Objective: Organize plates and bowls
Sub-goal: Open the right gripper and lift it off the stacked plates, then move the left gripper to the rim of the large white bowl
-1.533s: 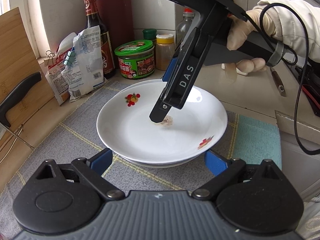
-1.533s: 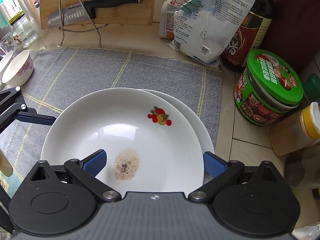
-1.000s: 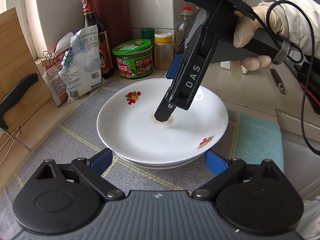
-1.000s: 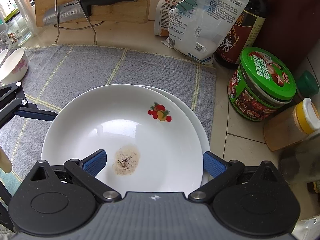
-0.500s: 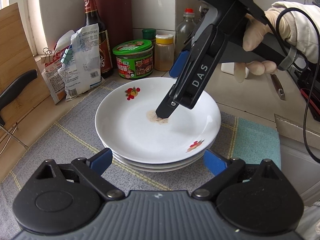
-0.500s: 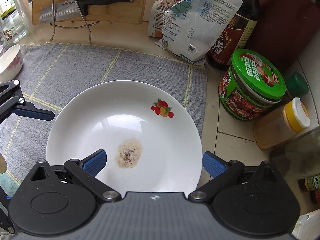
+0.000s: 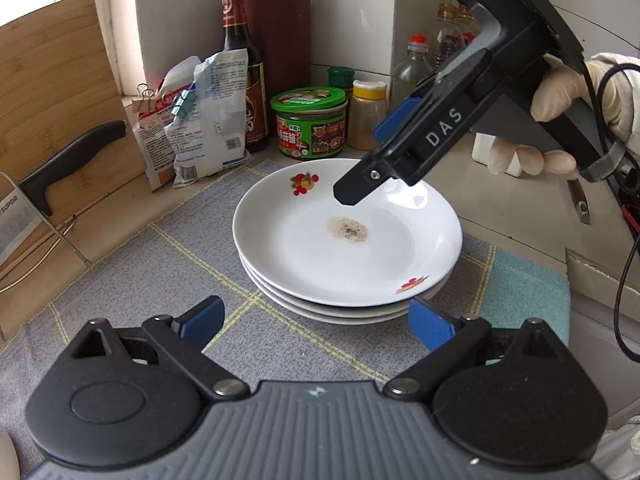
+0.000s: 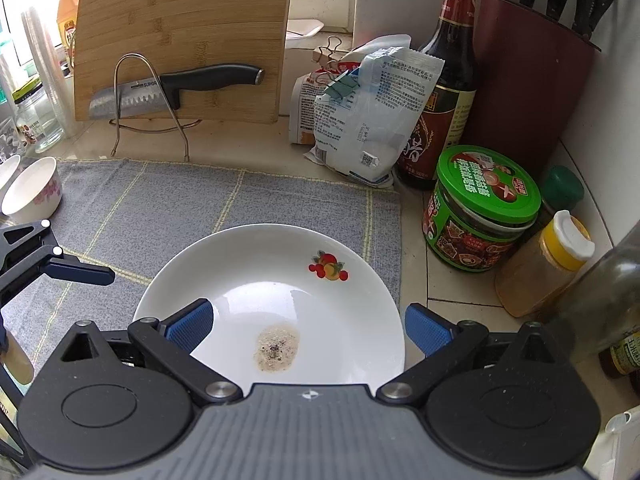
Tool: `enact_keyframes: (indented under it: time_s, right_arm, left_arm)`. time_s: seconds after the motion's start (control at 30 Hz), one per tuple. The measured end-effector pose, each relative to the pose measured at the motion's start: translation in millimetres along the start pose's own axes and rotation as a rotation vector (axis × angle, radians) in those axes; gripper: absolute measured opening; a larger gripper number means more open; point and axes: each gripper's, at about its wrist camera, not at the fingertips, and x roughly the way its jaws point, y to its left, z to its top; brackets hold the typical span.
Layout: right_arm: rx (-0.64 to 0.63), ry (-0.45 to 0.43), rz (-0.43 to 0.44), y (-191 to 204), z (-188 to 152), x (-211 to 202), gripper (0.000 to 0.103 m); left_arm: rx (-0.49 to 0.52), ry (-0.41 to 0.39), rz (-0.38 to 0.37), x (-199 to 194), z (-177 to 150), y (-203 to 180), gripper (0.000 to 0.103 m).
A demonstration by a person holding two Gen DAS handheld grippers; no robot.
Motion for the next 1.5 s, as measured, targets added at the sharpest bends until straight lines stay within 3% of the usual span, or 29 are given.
enact_keyframes:
  time_s: [0.17, 0.4, 0.6, 0.7, 0.83, 1.03, 1.23, 1.5]
  right_arm:
    - [-0.069, -0.022, -0.004, 22.1, -8.8, -6.1, 0.103]
    - [-0.163, -0.056, 0.116, 60.0, -11.0, -8.7, 0.103]
    - [-0.208, -0.139, 0.171, 97.1, -2.5, -14.5, 0.103]
    - [-0.243, -0.174, 0.158, 120.0, -0.3, -18.0, 0.103]
    - [-0.274, -0.195, 0.148, 155.6, -2.7, -19.5, 0.103]
    - [-0.295, -0.299, 0.076, 220.0, -4.7, -35.9, 0.103]
    - [-0.220, -0.199, 0.131, 269.1, -4.4, -19.8, 0.103]
    - [-0.280, -0.212, 0.159, 337.0, -20.0, -8.0, 0.103]
  left_arm:
    - [-0.051, -0.002, 0.069, -14.8, -6.8, 4.2, 0.098]
    - [-0.160, 0.015, 0.209, -40.6, -21.2, 9.5, 0.098]
    - [-0.238, 0.003, 0.316, -78.9, -43.8, 23.2, 0.098]
    - [-0.269, -0.012, 0.368, -101.2, -58.5, 36.1, 0.098]
    - [-0.288, -0.044, 0.376, -134.5, -83.7, 56.4, 0.098]
    - [-0.269, -0.060, 0.381, -178.7, -118.6, 81.7, 0.099]
    - [-0.254, -0.072, 0.398, -211.3, -144.9, 102.7, 0.099]
    - [-0.285, -0.067, 0.435, -236.6, -175.6, 128.1, 0.099]
